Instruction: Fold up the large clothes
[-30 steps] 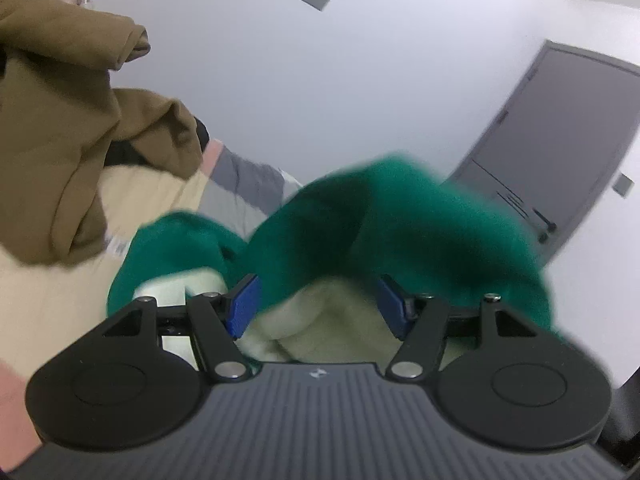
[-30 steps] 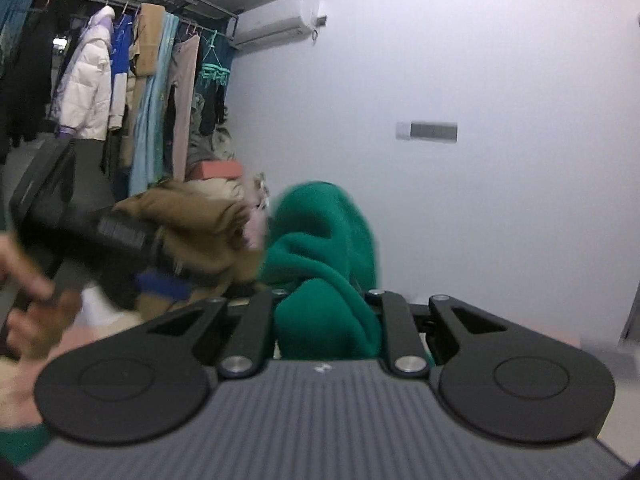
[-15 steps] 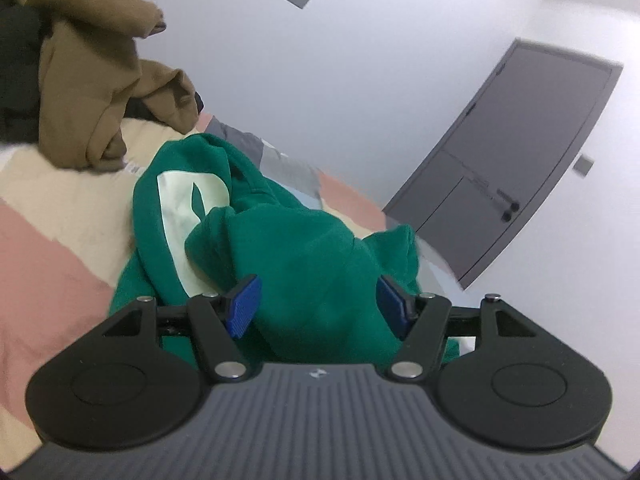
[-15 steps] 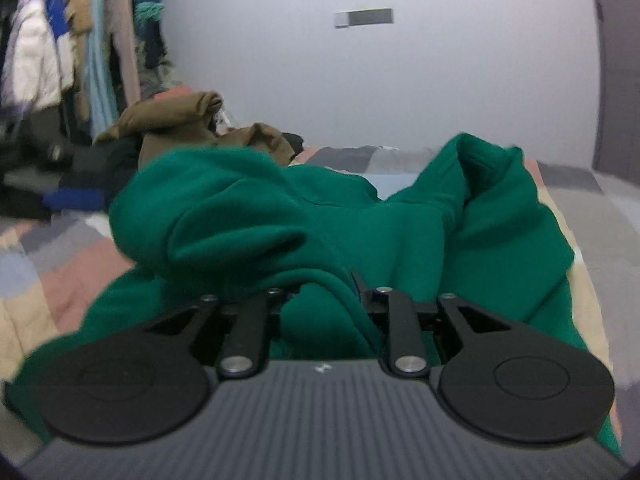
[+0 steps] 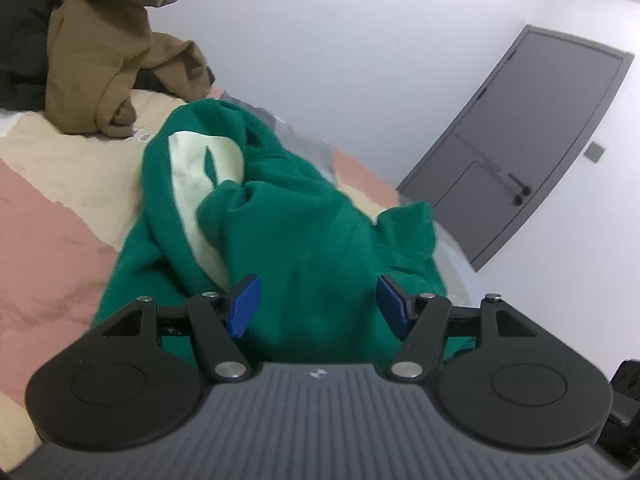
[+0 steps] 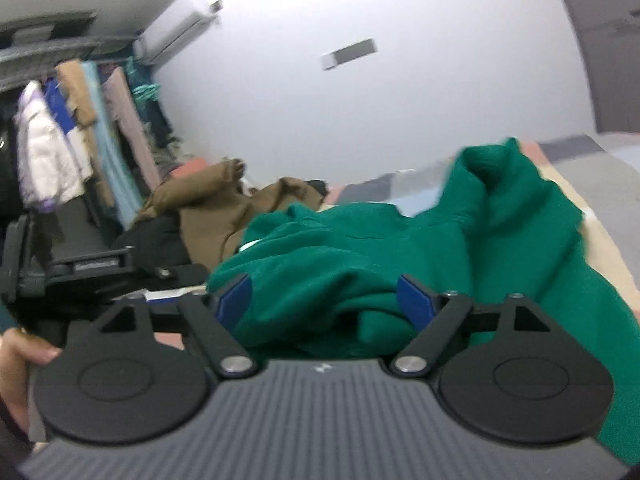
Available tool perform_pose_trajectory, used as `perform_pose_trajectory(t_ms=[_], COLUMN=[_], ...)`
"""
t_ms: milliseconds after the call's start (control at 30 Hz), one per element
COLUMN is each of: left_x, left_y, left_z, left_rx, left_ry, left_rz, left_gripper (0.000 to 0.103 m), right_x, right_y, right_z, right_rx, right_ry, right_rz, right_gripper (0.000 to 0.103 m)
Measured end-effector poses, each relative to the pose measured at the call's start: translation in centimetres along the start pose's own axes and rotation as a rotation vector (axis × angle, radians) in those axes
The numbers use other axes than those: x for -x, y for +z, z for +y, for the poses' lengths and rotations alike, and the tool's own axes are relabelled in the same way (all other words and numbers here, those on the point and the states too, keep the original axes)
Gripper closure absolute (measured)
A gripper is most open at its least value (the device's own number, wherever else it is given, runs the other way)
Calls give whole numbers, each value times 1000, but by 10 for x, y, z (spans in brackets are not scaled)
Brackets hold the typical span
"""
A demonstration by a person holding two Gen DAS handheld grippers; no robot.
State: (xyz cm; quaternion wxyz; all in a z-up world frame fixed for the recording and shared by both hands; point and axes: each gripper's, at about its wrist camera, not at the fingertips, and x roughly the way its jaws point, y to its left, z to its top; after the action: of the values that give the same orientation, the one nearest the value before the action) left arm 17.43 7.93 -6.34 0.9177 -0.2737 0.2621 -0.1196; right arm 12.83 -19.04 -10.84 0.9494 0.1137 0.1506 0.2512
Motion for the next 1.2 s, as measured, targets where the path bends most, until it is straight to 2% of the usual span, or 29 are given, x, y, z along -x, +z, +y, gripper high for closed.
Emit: perform_pose_trajectory(t_ms=[133,233,367,500,600,667,733,767,833,967,1067,1200], left_x=[-7,-11,-19,-27,-31,-32,-31,-30,-26,-14,-8,-5], left_y=[2,2,-1,-6,-9,-11,-12,-13,-13,-7,-2,1], left_z=[7,9,8,4,3,2,1,0,-2,-1,2,8], left_rx=[-4,-18,-51,-93,-111,-123,-122,-122,-128,-83,-37,17], left_ry=[23,36,68,90,82,84,61,49,27,-57,-95,-116], left_rz=[6,10,25,34,44,46,47,44,27,-20,-50,-62], left_gripper=[34,34,34,34,34,34,34,34,34,34,34,34], right_x=[-22,-29,-38,-51,-68,-72,-71,-70,-64,-41,-14,15], right_y=[-7,-9,-9,-18,-26,-32,-33,-33,-28,-14,0,13], right_z=[20,33,37,32,36,39,41,41,41,37,32,31], right_rx=[114,188,216,221,287,332,370,376,381,381,364,419], right_ry=[17,-16,-35,-71,-113,-141,-169,-173,-193,-230,-238,-262], right_rz=[-46,-115,-122,-24,99,139,146,148,149,94,9,-79], right_gripper=[20,20,21,21,21,29,50,56,79,85,85,85])
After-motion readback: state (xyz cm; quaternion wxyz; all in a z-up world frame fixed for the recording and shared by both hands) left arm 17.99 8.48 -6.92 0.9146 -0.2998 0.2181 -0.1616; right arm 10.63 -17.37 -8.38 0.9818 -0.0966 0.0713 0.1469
